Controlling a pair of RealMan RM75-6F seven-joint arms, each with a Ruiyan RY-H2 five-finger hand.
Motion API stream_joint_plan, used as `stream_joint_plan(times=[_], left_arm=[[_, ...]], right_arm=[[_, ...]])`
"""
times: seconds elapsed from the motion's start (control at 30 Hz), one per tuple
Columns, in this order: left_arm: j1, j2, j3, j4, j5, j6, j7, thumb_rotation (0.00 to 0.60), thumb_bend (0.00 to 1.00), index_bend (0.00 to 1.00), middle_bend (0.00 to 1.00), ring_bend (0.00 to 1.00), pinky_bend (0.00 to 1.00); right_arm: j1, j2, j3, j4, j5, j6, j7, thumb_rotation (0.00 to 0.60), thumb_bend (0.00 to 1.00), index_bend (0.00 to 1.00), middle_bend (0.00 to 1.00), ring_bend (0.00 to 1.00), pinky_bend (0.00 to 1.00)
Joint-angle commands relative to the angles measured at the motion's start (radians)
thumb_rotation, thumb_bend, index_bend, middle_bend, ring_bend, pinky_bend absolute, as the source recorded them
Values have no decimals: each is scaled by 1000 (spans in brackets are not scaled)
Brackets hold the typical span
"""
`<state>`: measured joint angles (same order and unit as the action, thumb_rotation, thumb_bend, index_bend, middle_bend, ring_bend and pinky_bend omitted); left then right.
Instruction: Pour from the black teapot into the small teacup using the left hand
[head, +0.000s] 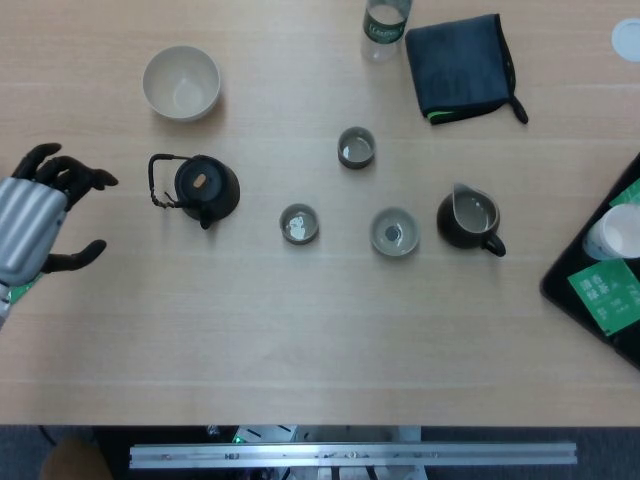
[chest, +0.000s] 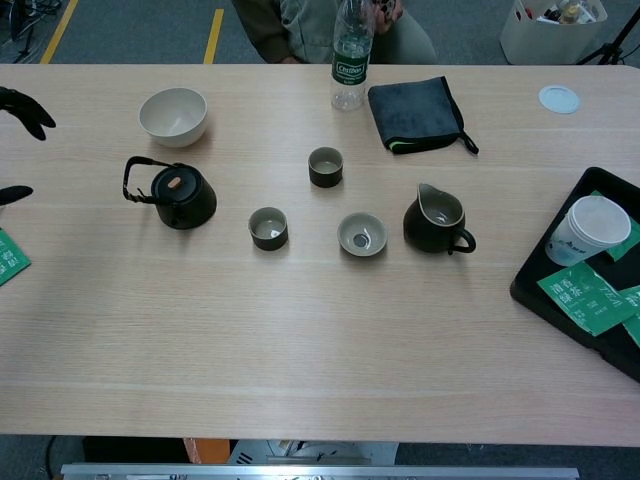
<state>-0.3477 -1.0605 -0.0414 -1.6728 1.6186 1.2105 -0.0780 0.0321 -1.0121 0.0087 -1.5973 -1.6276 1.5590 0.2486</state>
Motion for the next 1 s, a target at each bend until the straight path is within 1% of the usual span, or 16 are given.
stream_joint_plan(times=[0.03,0.2,0.33,0.43,0.63,0.77,0.8,0.87,1.0], left_arm=[[-86,-46,9,95,74,-78,-87,600,206,290,359,235,136],[-167,-100,19,180,112,-151,-118,600,206,277,341,230,136],[-216,-128,19,206,104,-208,-114,600,206,231,295,197,136],[-246,-151,13,225,88,-237,-118,600,205,219,275,183,136],[-300,-184,-4,248,17,-322,-117,600,206,195,252,163,136],[-332,-196,-16,254,-53,-398,-81,599,206,193,252,162,136],[-338,-199,-18,254,-69,-412,-74,593,206,193,252,162,136],[-351,-205,-23,260,-104,-443,-57,560,206,193,252,162,136],[-372,-219,-27,279,-160,-491,-13,448,205,187,252,162,136]], right_arm=[[-2,0,0,0,2,1,0,600,0,358,386,232,231],[-4,1,0,0,9,-1,-3,600,0,358,386,232,231],[-4,4,1,-2,13,-3,-5,600,0,359,386,232,231],[-4,7,2,-4,15,-2,-7,600,0,358,386,232,231],[-8,9,4,-4,21,1,-4,600,0,358,386,232,231],[-11,8,4,2,24,3,2,600,0,358,386,232,231],[-11,8,4,3,25,3,3,600,0,358,386,232,231],[-13,7,5,7,27,4,7,600,0,358,386,232,231],[-15,5,5,14,30,5,15,600,0,358,386,232,231]])
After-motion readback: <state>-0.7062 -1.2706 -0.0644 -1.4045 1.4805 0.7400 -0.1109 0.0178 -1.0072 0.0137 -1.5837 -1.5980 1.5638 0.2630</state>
